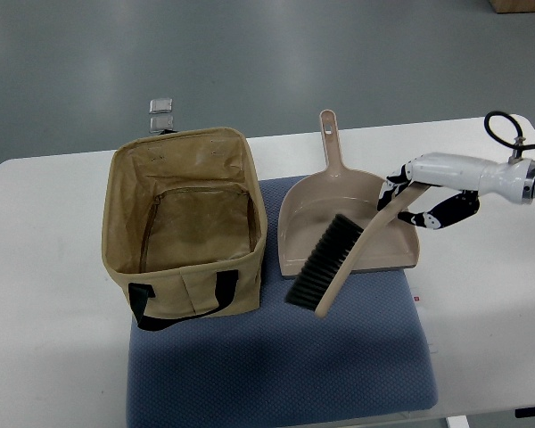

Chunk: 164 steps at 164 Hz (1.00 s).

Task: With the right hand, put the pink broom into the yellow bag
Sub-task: 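Lift the brush with the right hand up over the dustpan, then carry the brush over the tan bag and lower it inside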

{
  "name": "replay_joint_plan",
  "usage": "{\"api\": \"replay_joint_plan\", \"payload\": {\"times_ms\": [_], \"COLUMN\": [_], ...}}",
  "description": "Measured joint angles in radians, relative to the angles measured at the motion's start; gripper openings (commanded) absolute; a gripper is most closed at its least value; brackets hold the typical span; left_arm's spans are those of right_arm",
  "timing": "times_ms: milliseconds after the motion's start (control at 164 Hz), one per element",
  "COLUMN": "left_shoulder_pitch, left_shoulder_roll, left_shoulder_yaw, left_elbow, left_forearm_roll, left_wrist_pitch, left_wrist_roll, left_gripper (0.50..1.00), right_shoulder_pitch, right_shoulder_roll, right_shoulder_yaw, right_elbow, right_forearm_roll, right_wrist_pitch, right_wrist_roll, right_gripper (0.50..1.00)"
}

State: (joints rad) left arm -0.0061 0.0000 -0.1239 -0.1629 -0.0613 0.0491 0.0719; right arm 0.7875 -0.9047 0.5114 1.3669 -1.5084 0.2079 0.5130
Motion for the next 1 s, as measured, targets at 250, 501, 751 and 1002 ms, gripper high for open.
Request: {"api": "replay_joint_plan", "payload": {"times_ms": [250,501,751,1002], "left_shoulder_pitch": [0.000,0.000,0.000,0.000], "left_shoulder_roll": [0.000,0.000,0.000,0.000], "left_shoulder_yaw": [0.000,0.000,0.000,0.000], "left_elbow": [0.000,0.000,0.000,0.000], "left_forearm_roll": [0.000,0.000,0.000,0.000], "left_wrist_pitch": [0.000,0.000,0.000,0.000], "left_wrist_roll": [0.000,0.000,0.000,0.000], "left_gripper": [1.000,1.000,1.000,1.000], "right_shoulder_pitch": [0.183,0.315,0.440,0.485], "right_shoulder_roll": [0.007,0.113,0.357,0.593], "right_shoulder_yaw": [0.001,-0.002,-0.030,-0.095], "right_elbow": [-0.109,-0.218,-0.379,-0.551], "right_forearm_roll": [0.062,0.067,0.043,0.001], "right_wrist_pitch": [0.069,0.125,0.141,0.122], "right_wrist_roll": [-0.003,-0.012,-0.030,-0.040], "right_gripper": [0.500,0.500,0.500,0.500]}}
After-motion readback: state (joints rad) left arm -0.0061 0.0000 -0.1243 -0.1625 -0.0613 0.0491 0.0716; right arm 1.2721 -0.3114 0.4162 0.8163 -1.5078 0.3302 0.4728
